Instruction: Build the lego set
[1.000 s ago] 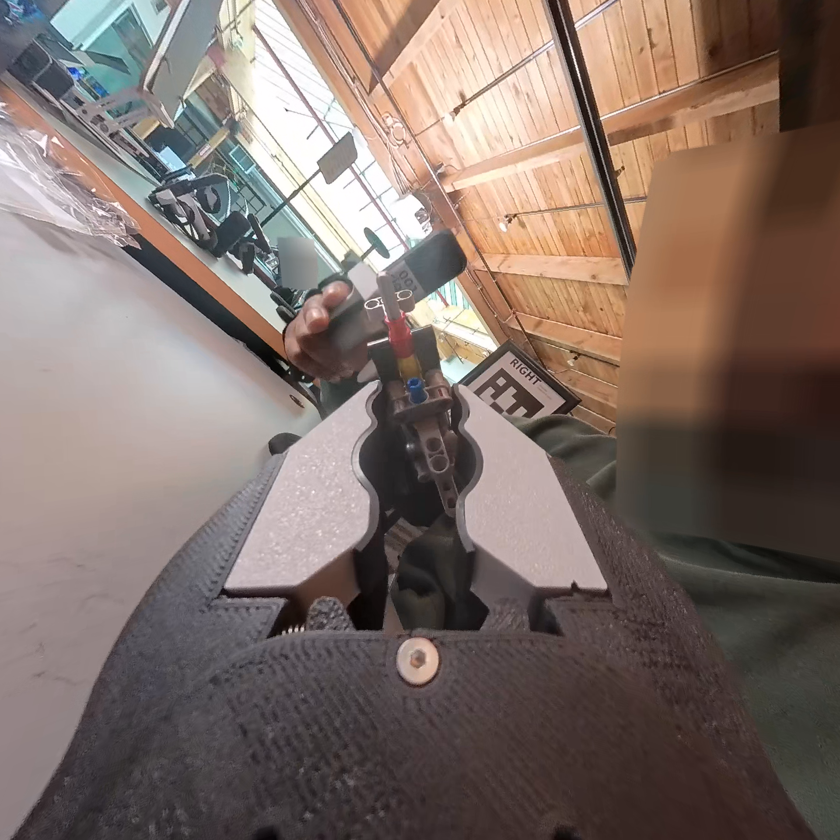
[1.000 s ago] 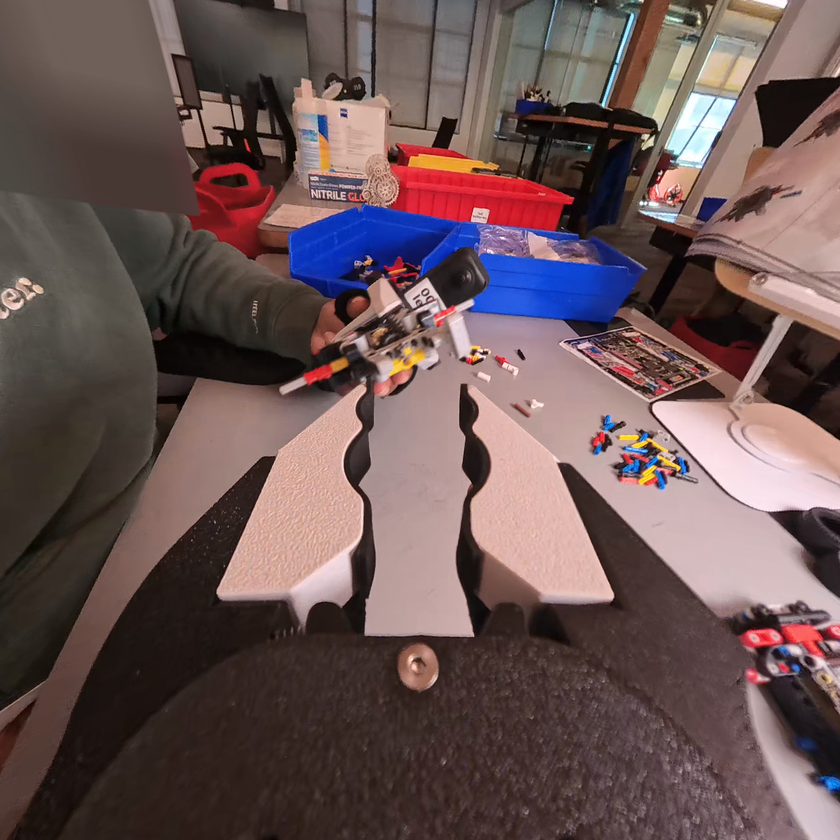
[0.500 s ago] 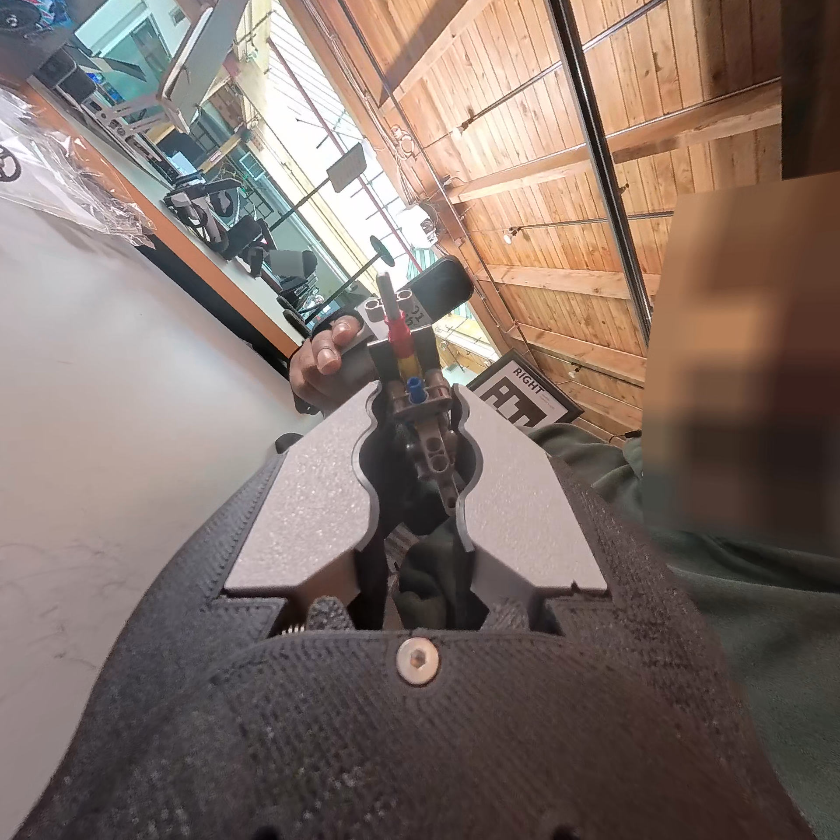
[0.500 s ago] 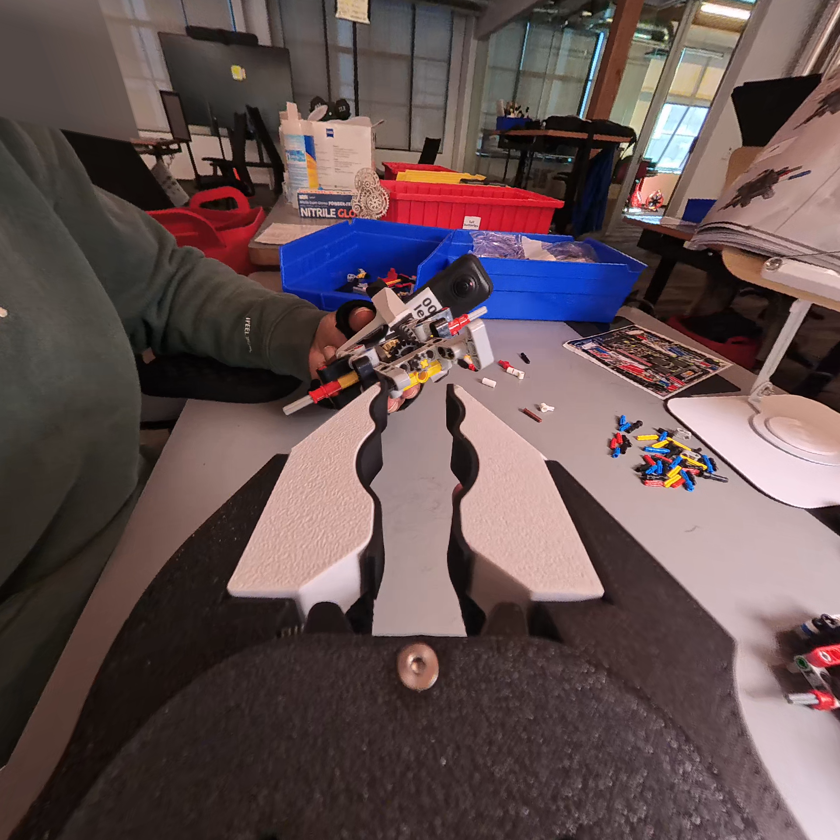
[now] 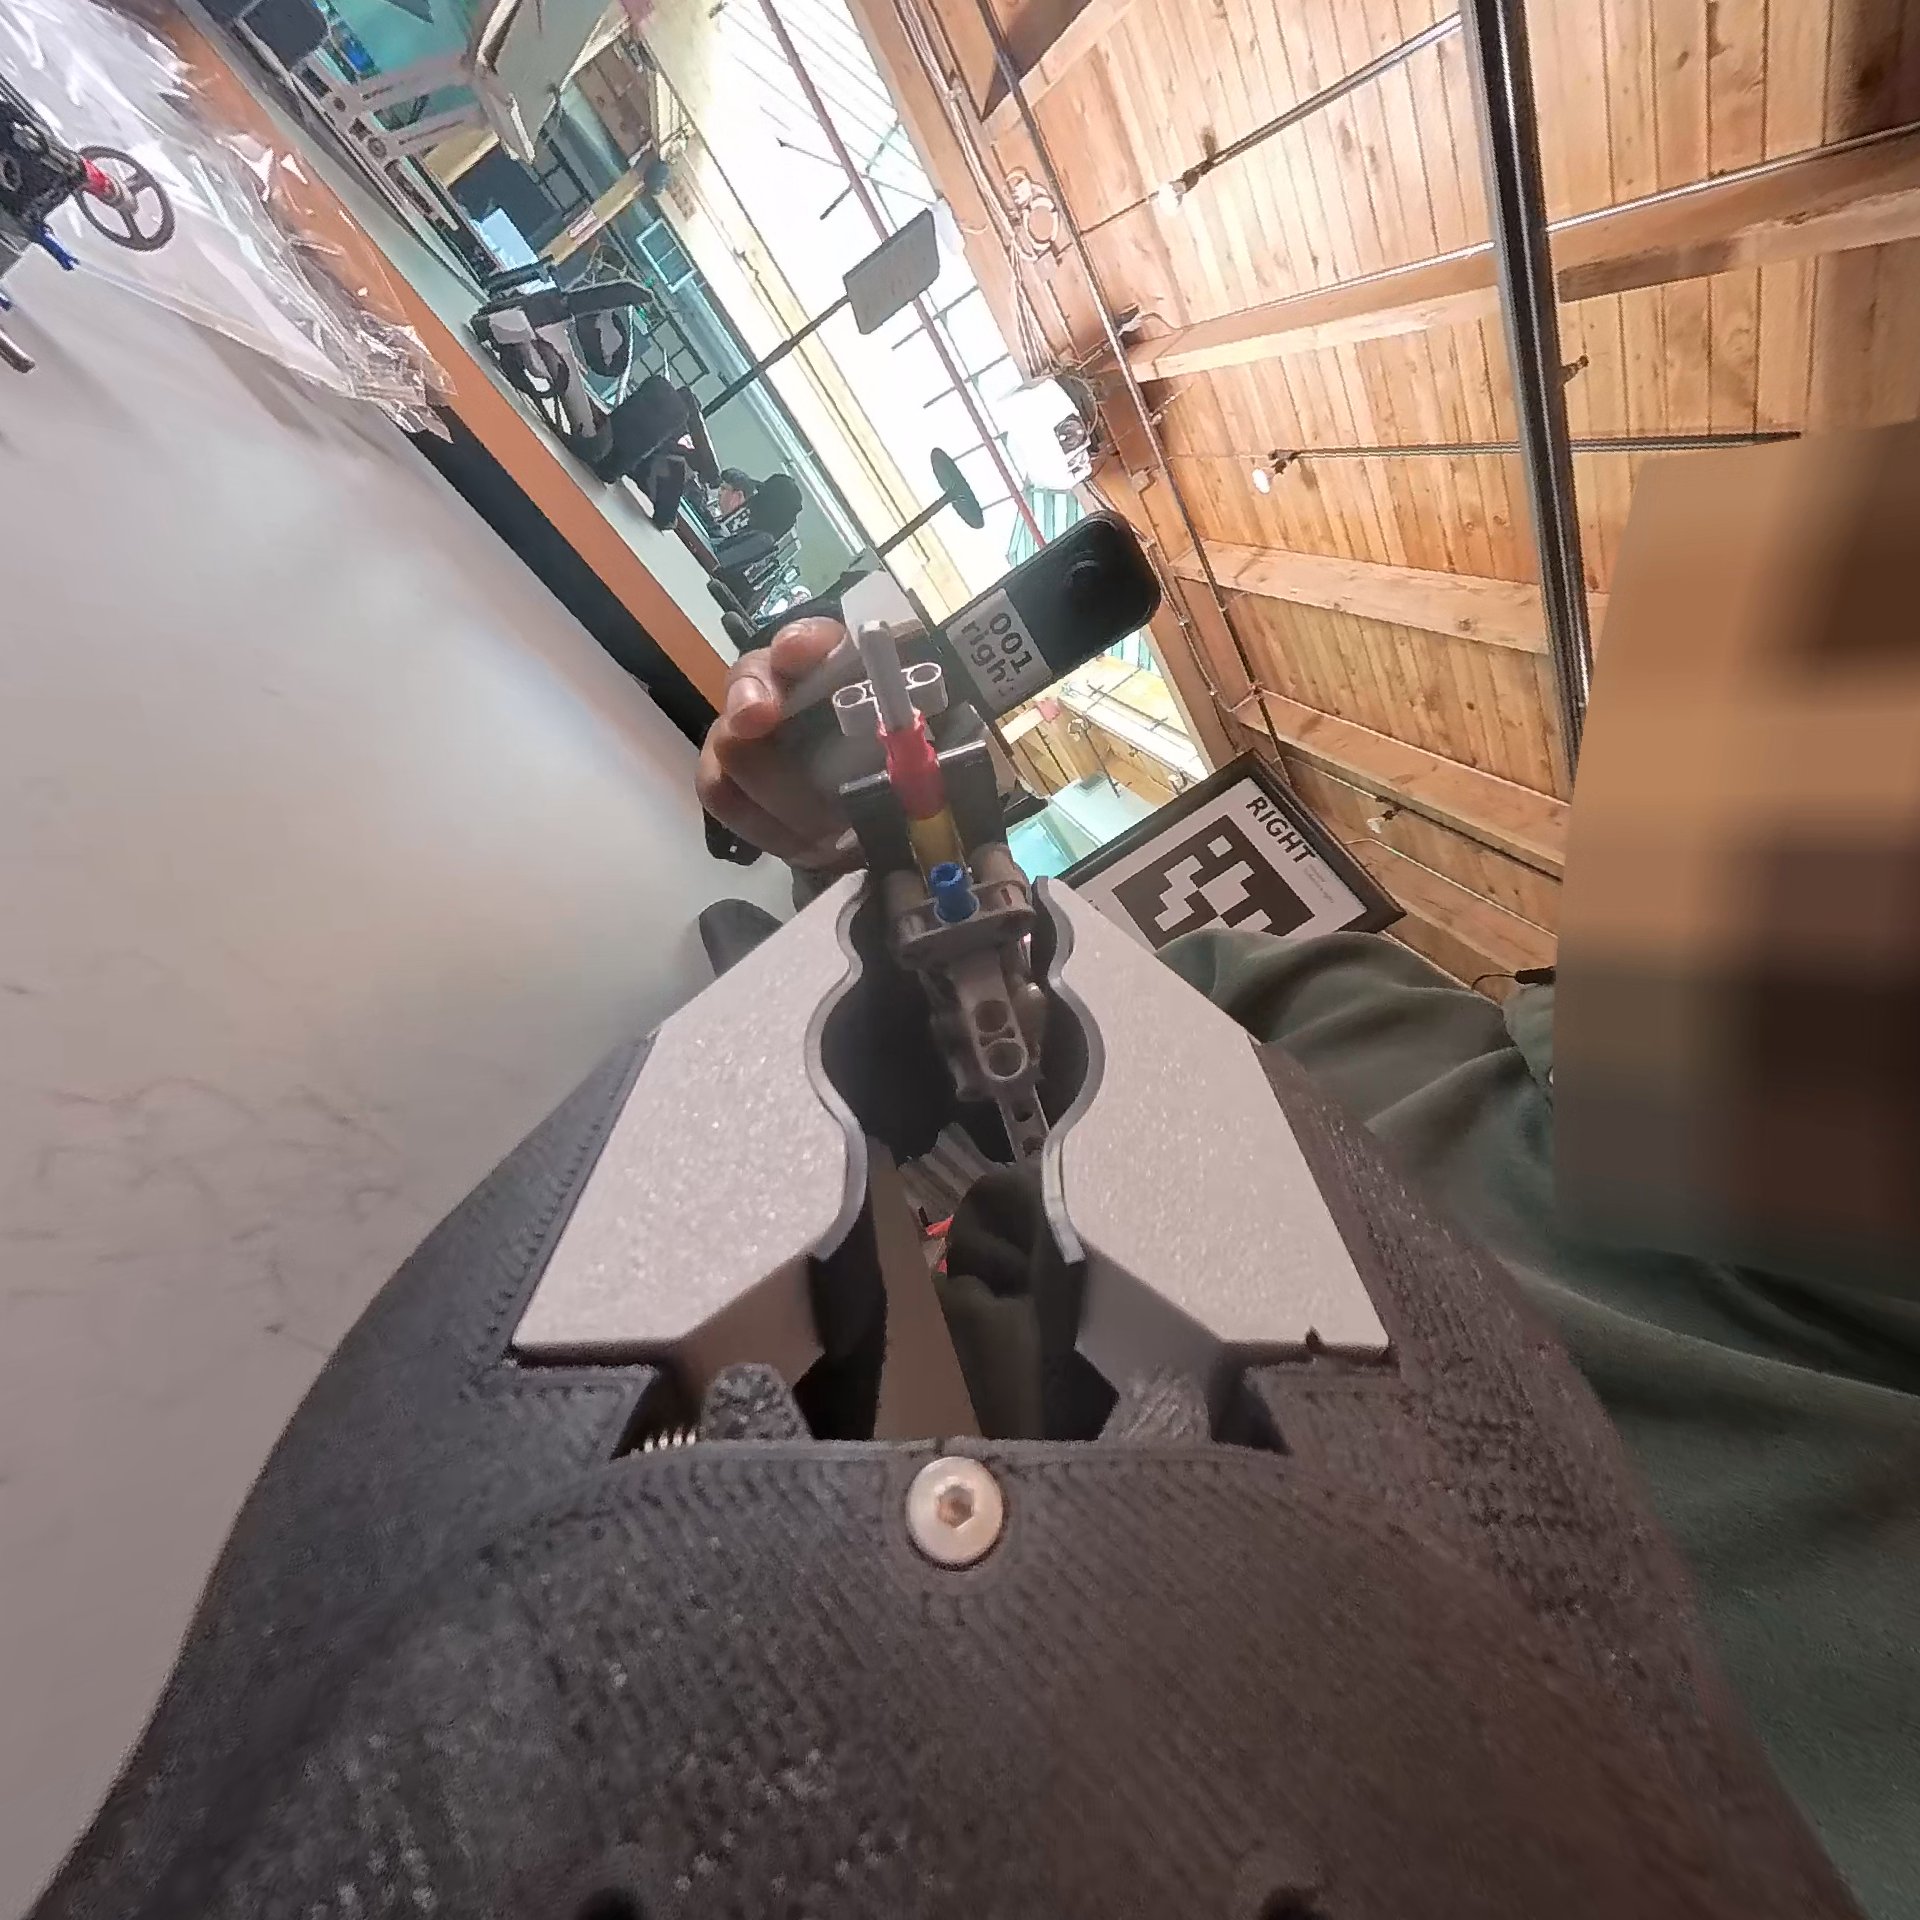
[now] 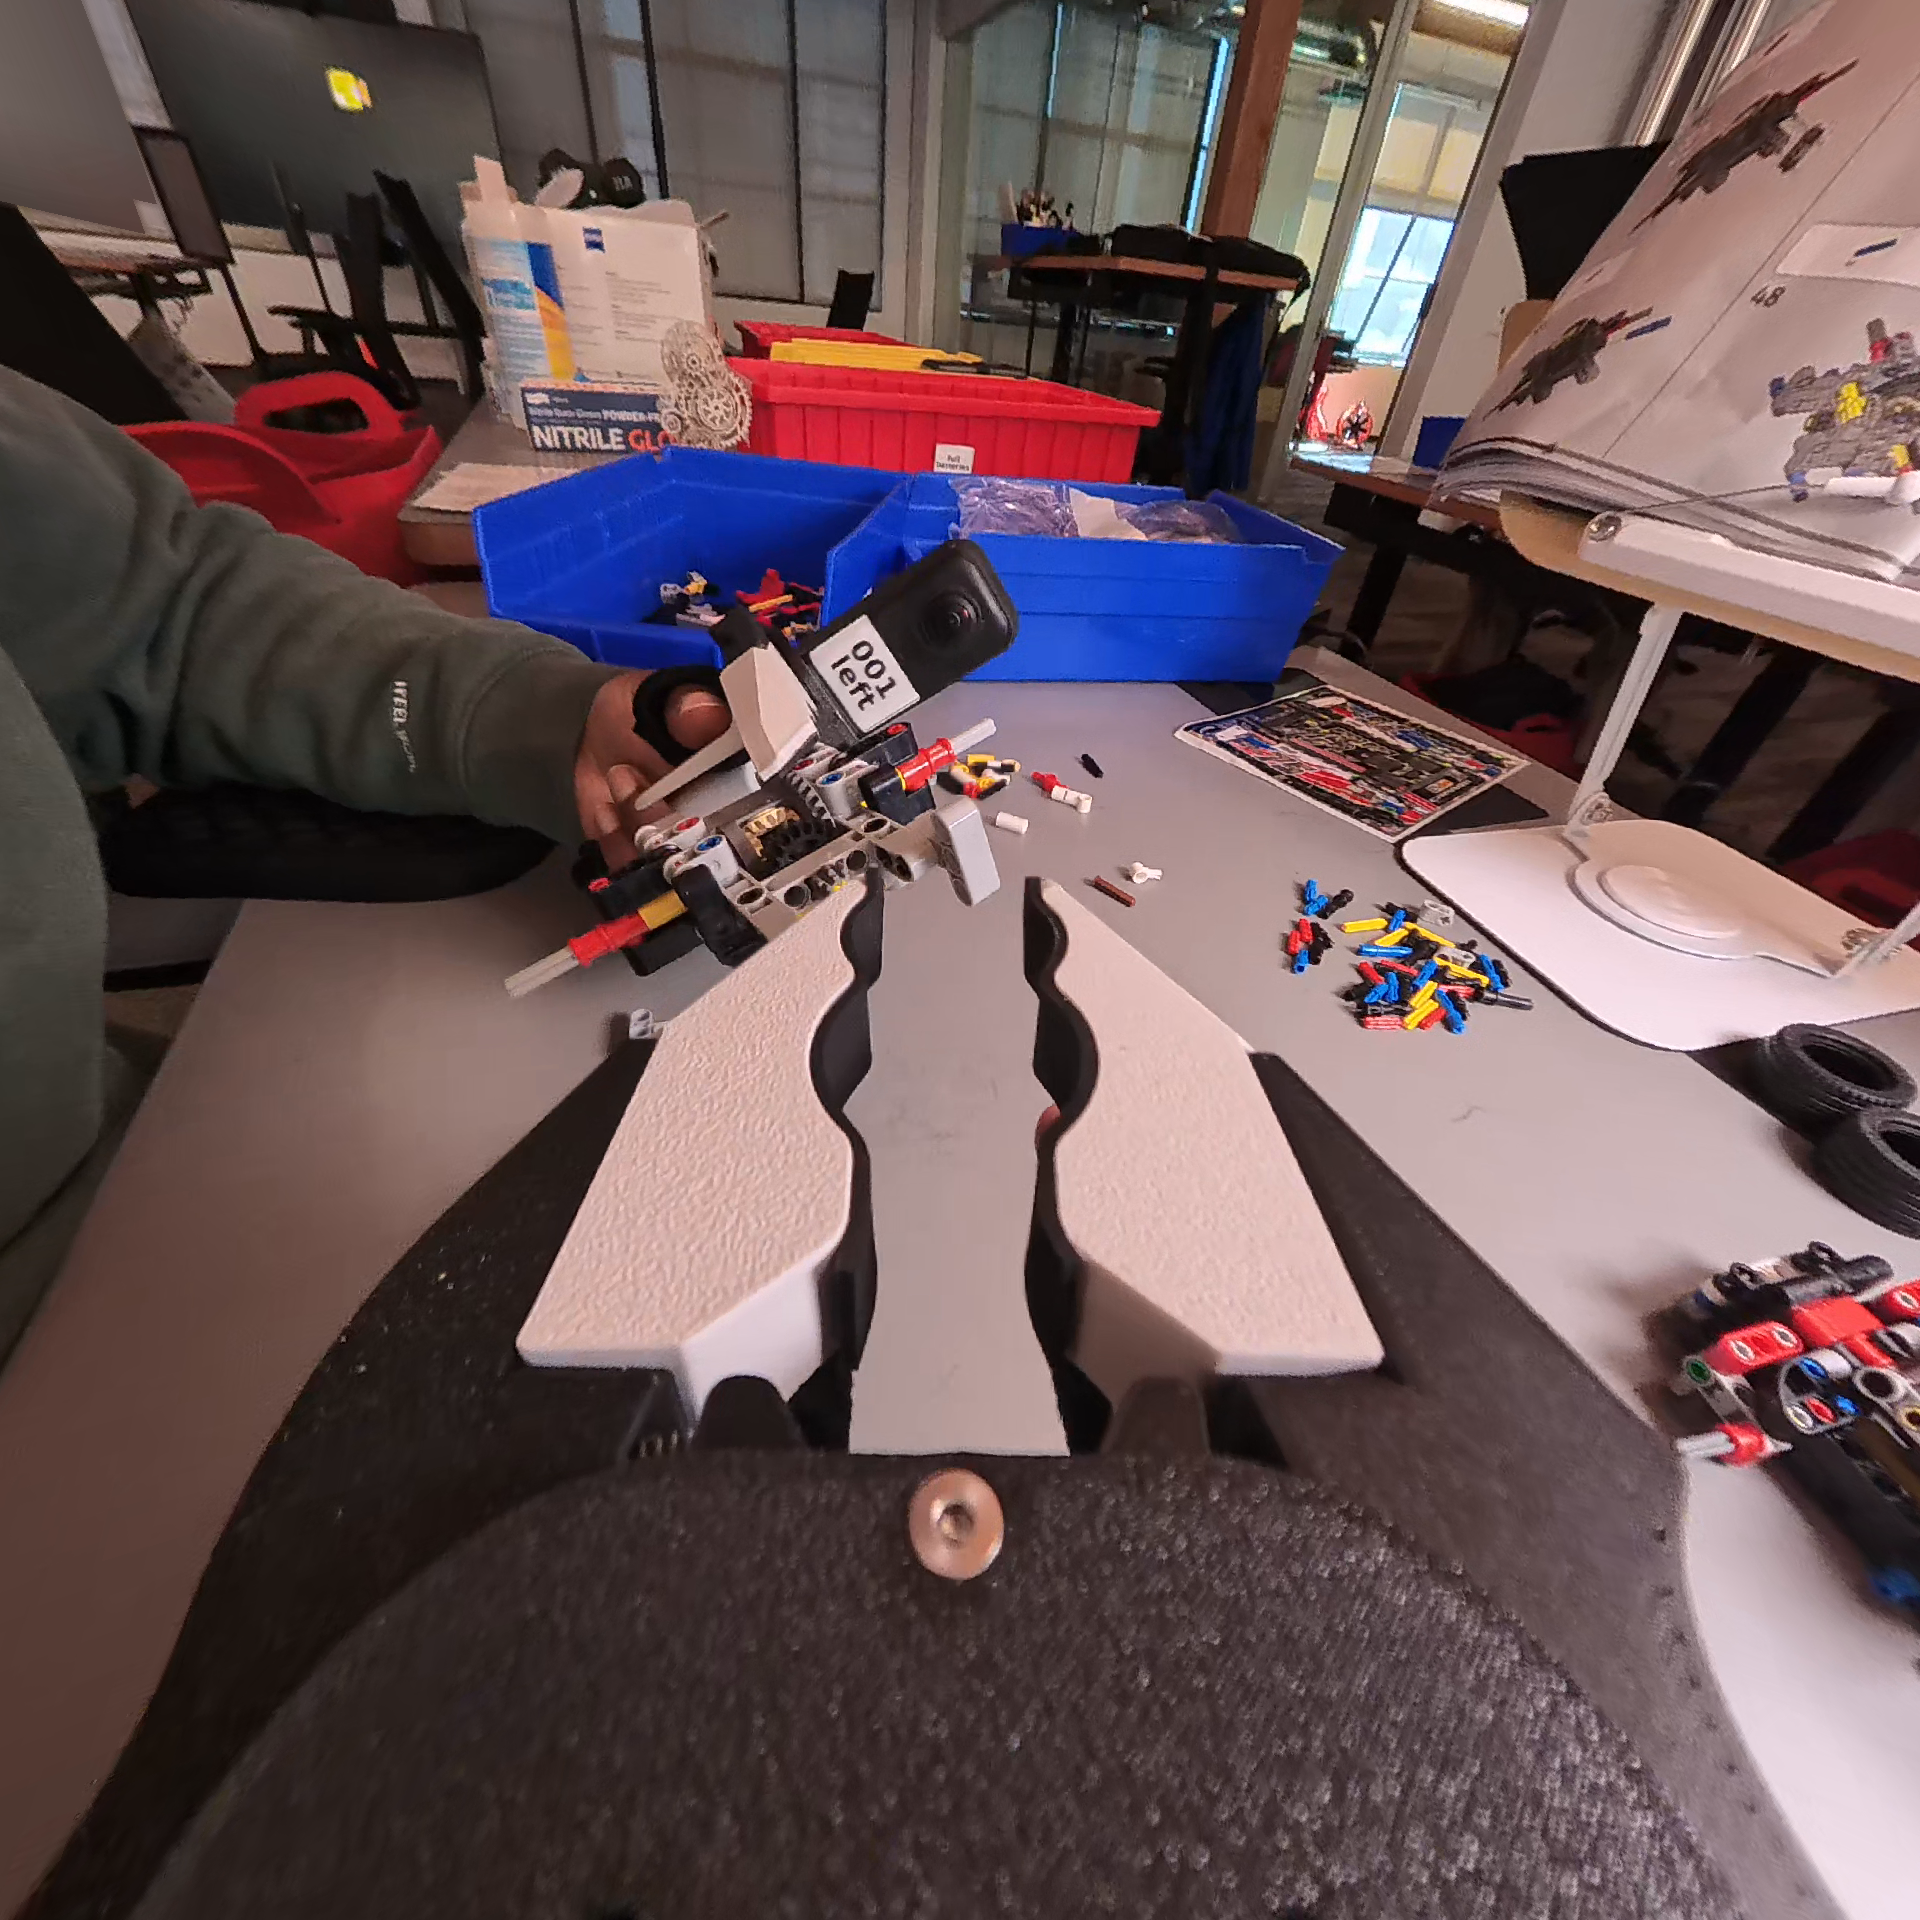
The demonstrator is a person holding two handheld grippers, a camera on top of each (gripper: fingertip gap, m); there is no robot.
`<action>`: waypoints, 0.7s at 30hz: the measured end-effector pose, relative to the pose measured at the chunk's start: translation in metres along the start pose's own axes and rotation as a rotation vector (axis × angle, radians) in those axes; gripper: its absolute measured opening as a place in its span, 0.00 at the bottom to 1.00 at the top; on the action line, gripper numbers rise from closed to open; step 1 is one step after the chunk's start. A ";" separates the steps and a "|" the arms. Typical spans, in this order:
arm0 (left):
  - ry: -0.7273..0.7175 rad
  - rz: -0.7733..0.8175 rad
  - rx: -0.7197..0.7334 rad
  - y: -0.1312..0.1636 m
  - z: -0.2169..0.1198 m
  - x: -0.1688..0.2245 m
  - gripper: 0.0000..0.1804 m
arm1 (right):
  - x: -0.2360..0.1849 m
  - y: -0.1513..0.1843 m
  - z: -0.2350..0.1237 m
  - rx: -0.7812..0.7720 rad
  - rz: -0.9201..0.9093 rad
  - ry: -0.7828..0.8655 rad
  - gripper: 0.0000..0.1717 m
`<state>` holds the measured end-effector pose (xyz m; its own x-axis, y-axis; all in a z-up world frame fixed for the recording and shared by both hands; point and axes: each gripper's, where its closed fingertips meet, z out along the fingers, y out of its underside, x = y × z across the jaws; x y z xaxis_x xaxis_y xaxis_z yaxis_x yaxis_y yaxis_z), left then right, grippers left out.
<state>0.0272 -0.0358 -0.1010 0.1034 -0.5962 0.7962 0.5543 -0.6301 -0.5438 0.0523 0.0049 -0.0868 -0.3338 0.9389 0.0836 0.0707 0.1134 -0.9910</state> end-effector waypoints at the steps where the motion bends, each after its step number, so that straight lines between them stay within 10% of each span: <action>1: 0.001 -0.002 -0.004 0.001 0.000 0.000 0.15 | -0.001 0.001 0.000 -0.003 -0.004 -0.002 0.15; 21: -0.016 0.114 -0.163 0.026 0.009 0.001 0.14 | -0.024 0.008 0.006 -0.075 -0.103 -0.131 0.16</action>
<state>0.0495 -0.0482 -0.1115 0.1717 -0.6610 0.7305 0.3972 -0.6321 -0.6654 0.0550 -0.0183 -0.0971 -0.4621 0.8713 0.1654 0.0977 0.2354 -0.9670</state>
